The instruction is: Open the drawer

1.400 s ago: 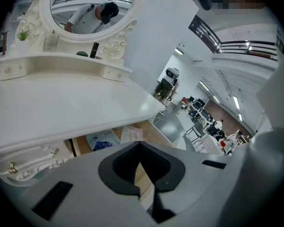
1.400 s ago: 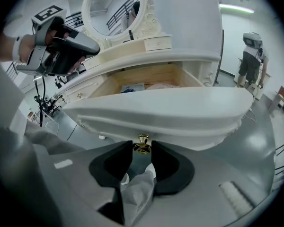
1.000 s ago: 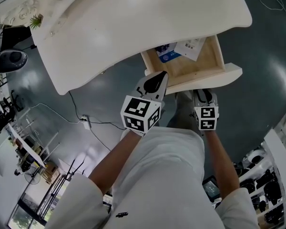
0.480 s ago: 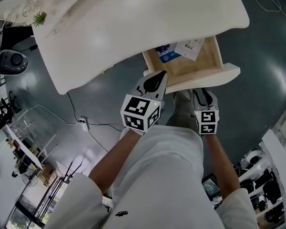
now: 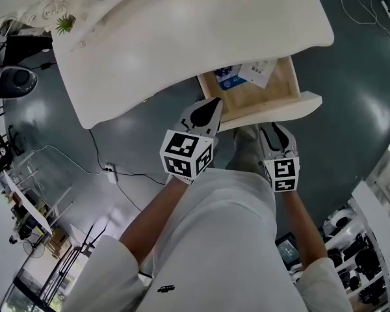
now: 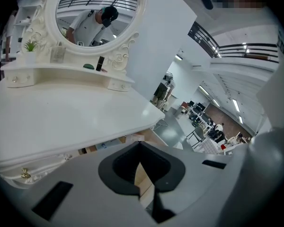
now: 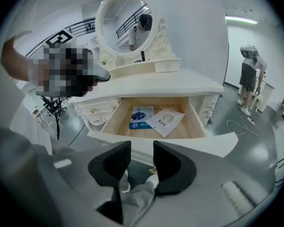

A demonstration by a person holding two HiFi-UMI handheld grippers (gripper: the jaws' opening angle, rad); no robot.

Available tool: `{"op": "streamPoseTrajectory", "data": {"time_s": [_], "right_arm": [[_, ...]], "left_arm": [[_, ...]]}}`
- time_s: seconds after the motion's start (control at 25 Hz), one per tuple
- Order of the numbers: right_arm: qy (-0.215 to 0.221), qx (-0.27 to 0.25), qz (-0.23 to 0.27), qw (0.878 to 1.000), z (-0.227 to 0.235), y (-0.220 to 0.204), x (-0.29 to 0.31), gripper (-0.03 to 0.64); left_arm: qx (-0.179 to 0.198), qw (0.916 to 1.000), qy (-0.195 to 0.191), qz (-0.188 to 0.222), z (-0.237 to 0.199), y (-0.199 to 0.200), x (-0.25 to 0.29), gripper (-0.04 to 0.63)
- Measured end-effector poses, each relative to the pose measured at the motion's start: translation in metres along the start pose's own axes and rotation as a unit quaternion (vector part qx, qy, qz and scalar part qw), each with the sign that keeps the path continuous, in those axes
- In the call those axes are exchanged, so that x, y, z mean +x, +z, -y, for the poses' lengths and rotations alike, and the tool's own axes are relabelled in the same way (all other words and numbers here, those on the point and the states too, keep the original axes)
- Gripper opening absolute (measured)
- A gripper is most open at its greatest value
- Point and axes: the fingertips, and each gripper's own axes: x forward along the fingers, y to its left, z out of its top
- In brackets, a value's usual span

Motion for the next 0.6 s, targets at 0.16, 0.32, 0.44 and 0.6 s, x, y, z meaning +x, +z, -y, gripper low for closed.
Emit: {"op": "streamPoseTrajectory", "data": {"time_s": [0.16,0.32,0.44,0.6], "right_arm": [[0.007,-0.014,0.018,1.000,-0.003,0.024,-0.006,0.156],[0.012,-0.035,0.035,0.999,-0.002,0.051,-0.012,0.156],[0.016,-0.048,0.050,0.997,-0.004,0.072,-0.017,0.156],[0.022,-0.064,0.062,0.996,-0.004,0.097,-0.021,0.156]], "left_arm": [[-0.005,0.9999,0.006,0.012,-0.002,0.009,-0.012,0.009],[-0.011,0.9995,0.012,0.028,-0.002,0.018,-0.024,0.009],[-0.020,0.9990,0.013,0.037,-0.001,0.024,-0.034,0.009],[-0.022,0.9983,0.017,0.051,-0.001,0.034,-0.048,0.009]]}}
